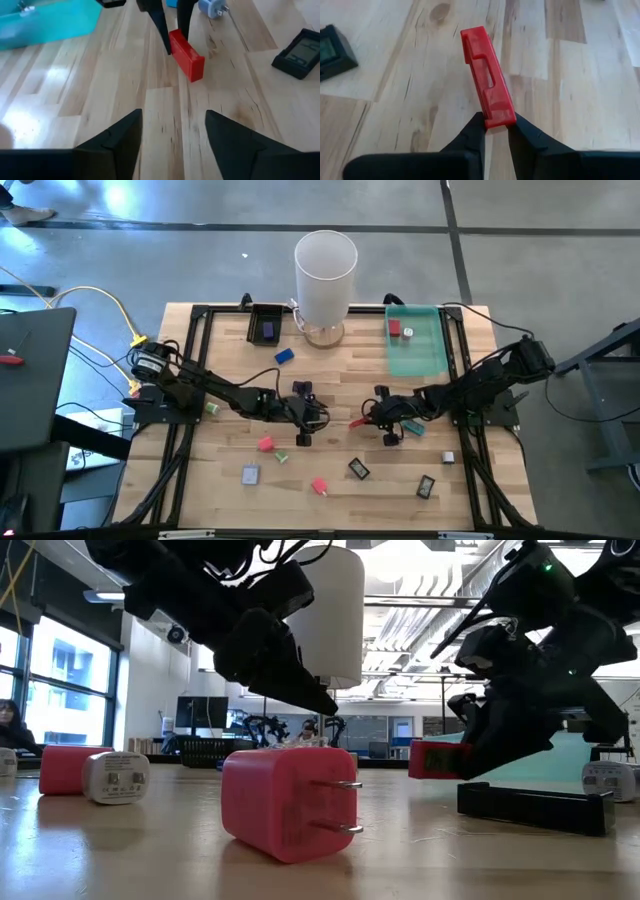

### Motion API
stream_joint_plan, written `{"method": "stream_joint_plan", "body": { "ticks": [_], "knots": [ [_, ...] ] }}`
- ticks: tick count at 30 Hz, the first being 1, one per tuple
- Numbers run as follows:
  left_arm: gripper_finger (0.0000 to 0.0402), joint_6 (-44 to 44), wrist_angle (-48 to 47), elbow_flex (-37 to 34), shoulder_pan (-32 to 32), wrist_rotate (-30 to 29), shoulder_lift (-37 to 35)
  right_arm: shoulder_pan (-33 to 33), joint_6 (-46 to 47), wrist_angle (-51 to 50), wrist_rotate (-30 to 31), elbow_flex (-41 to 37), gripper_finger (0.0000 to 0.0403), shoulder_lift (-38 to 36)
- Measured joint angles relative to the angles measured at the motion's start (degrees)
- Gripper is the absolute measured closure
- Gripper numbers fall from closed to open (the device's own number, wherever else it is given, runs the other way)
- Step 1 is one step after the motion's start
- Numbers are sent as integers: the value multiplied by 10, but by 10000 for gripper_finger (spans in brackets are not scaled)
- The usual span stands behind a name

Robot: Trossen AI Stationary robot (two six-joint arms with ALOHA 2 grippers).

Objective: Pick & Place Office items
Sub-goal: Put the red digital clock into the black bin

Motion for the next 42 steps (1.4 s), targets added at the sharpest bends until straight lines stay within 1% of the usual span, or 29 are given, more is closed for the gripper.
{"method": "stream_joint_plan", "body": {
  "ticks": [5,8,14,17,19,24,27,30,34,37,42],
  "knots": [
    [133,8,6,0,-1,0,0,-7,-1,3,-3,2,356,0],
    [111,8,7,0,2,-1,0,-9,1,3,-9,14,356,0],
    [103,-33,14,0,4,-5,0,-10,11,-2,-14,34,356,0],
    [103,-27,19,0,4,-14,0,-20,31,-3,-37,43,356,0],
    [103,8,17,0,4,-39,0,-27,50,-2,-53,51,356,0],
    [103,154,19,0,-10,-130,0,-42,90,-3,-68,65,355,0],
    [103,215,22,0,-23,-142,0,-54,102,-1,-100,77,355,0],
    [103,241,25,0,-31,-145,0,-65,95,2,-120,93,355,0],
    [103,275,31,0,-40,-170,0,-83,90,3,-130,114,355,0],
    [103,316,53,0,-48,-193,0,-95,90,3,-158,125,355,0],
    [103,386,108,0,-62,-211,0,-99,89,2,-169,136,355,0]
  ]
}}
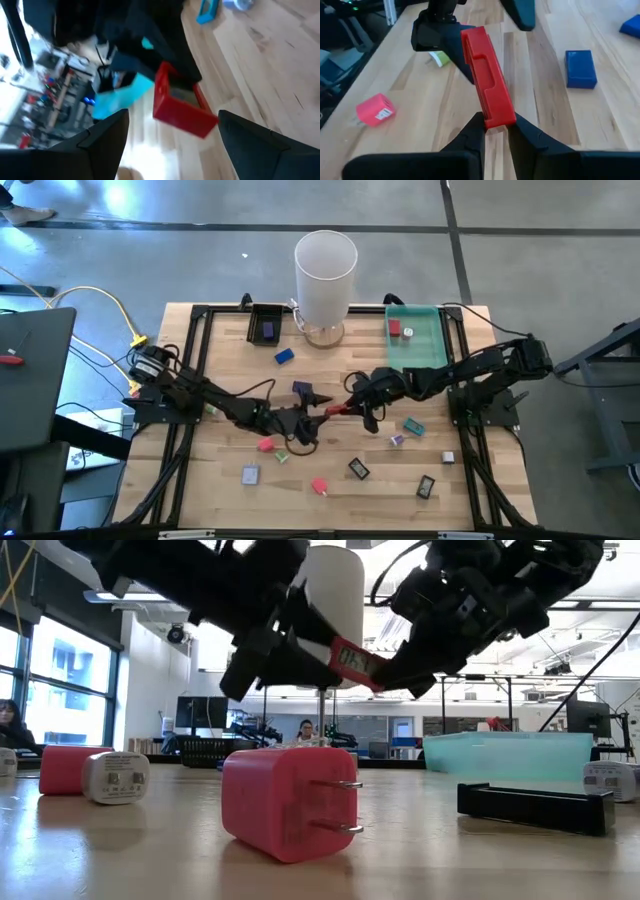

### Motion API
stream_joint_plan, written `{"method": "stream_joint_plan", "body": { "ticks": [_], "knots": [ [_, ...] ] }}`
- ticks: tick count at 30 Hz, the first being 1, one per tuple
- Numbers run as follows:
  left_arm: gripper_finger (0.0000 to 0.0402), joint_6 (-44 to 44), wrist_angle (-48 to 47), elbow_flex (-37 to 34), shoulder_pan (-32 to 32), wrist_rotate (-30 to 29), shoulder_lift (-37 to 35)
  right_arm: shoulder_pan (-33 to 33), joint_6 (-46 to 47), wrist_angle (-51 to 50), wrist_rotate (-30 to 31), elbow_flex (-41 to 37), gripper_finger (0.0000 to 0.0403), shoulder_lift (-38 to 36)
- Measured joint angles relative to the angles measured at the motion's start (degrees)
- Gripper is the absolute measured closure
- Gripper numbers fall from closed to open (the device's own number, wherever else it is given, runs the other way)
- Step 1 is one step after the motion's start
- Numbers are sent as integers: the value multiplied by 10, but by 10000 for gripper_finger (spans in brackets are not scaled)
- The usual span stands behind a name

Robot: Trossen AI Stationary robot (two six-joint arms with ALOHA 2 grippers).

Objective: Pick & Place Office items
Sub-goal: Put the red digital clock into the black bin

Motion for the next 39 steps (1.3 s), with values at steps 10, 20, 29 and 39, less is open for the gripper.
{"method": "stream_joint_plan", "body": {
  "ticks": [10,20,29,39],
  "knots": [
    [103,98,36,0,-4,33,0,0,-4,22,-48,12,355,0],
    [103,137,74,0,-3,28,2,0,-15,25,-53,12,355,0],
    [133,167,74,0,-2,52,3,0,-15,25,-53,12,355,0],
    [200,166,73,0,-2,56,3,0,-15,26,-53,12,355,0]
  ]
}}
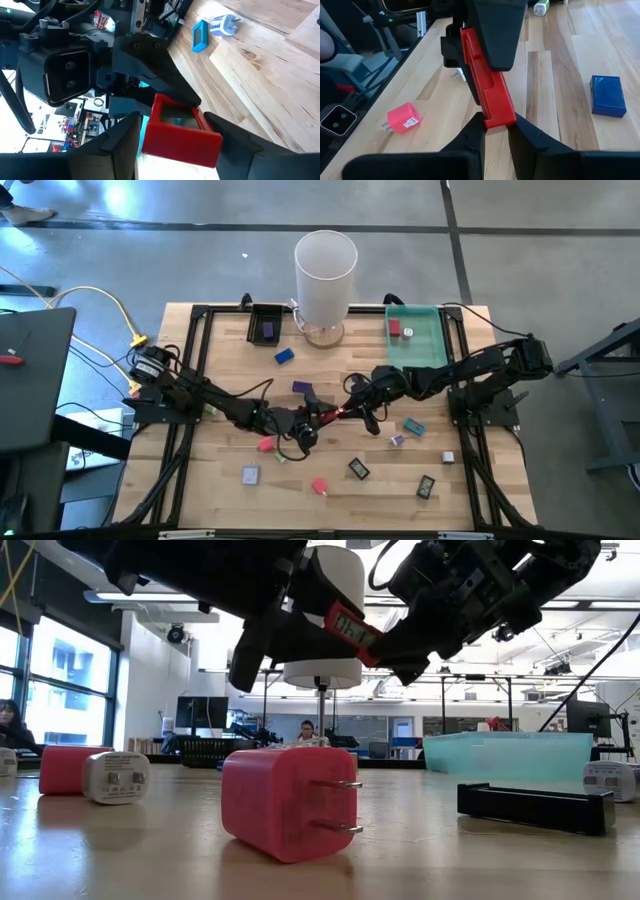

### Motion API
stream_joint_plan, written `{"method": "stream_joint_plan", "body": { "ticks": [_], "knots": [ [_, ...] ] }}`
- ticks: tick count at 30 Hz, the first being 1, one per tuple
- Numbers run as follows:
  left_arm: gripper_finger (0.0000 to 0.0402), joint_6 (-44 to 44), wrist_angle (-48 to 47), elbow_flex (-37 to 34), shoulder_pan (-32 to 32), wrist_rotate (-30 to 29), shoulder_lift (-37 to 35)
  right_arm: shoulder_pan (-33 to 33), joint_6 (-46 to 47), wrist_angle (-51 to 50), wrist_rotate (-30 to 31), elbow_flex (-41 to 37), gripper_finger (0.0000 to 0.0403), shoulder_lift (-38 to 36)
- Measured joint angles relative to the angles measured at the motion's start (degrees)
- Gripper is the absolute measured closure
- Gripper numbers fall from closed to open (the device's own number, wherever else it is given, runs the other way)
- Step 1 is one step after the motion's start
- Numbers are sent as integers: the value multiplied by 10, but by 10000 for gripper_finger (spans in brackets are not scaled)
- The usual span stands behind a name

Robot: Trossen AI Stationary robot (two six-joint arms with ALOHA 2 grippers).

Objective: Pick & Place Office items
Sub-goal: Put the red digital clock into the black bin

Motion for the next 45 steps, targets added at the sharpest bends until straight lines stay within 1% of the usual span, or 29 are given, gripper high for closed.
{"method": "stream_joint_plan", "body": {
  "ticks": [5,8,11,18,20,22,25,27,32,34,37,39,42,45],
  "knots": [
    [227,-11,-1,0,0,0,0,0,-2,0,-1,0,354,0],
    [242,-29,-1,0,0,0,0,0,-2,-1,-1,0,345,0],
    [247,-36,0,0,-1,-1,0,0,-5,0,5,0,321,0],
    [244,-74,-9,0,-5,-20,0,1,13,-2,68,0,250,0],
    [244,-103,-10,0,-5,-37,0,1,6,-2,75,0,233,0],
    [244,-149,-13,0,-6,-67,0,0,-15,-3,81,0,218,0],
    [244,-265,-34,0,-11,-141,0,-2,-33,-21,83,0,205,0],
    [244,-303,-70,0,-8,-160,-1,-6,-32,-35,86,0,201,0],
    [244,-378,-153,0,0,-154,-2,-17,-28,-67,115,0,201,0],
    [244,-407,-186,0,1,-138,-2,-19,-28,-73,123,0,203,0],
    [244,-441,-209,0,0,-92,-2,-19,-28,-77,120,0,203,0],
    [244,-454,-213,0,-3,-92,-2,-17,-28,-78,119,0,202,0],
    [244,-458,-229,0,-6,-113,-11,-17,-28,-78,119,0,203,0],
    [244,-459,-249,0,-6,-114,-24,-17,-28,-83,118,0,205,0]
  ]
}}
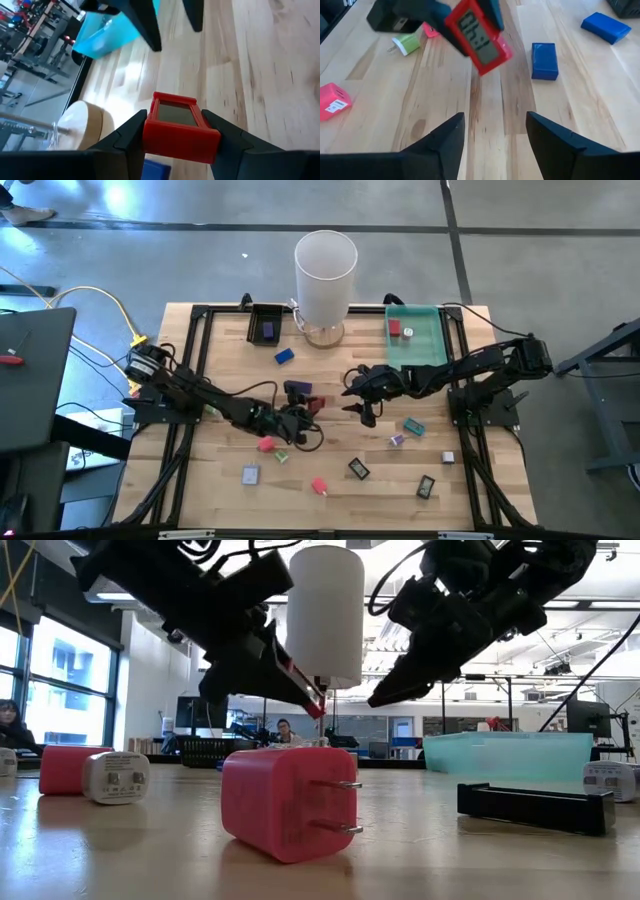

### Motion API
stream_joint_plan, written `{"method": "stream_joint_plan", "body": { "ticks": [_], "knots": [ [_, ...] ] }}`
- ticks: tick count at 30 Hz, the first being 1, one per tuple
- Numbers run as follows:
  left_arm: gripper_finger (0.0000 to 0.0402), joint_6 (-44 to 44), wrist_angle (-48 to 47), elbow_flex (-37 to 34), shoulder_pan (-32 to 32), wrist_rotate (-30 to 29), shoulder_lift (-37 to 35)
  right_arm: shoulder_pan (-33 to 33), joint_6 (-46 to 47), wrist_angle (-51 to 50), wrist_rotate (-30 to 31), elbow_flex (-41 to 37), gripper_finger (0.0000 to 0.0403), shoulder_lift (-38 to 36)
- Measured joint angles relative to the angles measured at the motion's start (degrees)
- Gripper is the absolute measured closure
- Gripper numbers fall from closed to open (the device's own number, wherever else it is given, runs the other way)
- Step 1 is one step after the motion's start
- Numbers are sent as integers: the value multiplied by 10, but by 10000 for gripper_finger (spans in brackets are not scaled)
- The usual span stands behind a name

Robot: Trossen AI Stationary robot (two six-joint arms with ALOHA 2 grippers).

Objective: Pick & Place Office items
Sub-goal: Put the red digital clock into the black bin

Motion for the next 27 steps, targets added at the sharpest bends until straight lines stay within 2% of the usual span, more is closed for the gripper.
{"method": "stream_joint_plan", "body": {
  "ticks": [2,8,12,19,27],
  "knots": [
    [244,-7,-21,0,0,-10,-5,0,0,-7,0,0,205,0],
    [244,-40,-135,0,6,-91,-51,0,15,-13,-1,0,207,0],
    [244,-75,-195,0,19,-89,-90,0,15,-12,-1,0,207,0],
    [244,-121,-245,0,45,-87,-153,0,15,-13,-9,0,207,0],
    [244,-251,-345,0,109,-68,-211,0,14,-12,-30,0,207,0]
  ]
}}
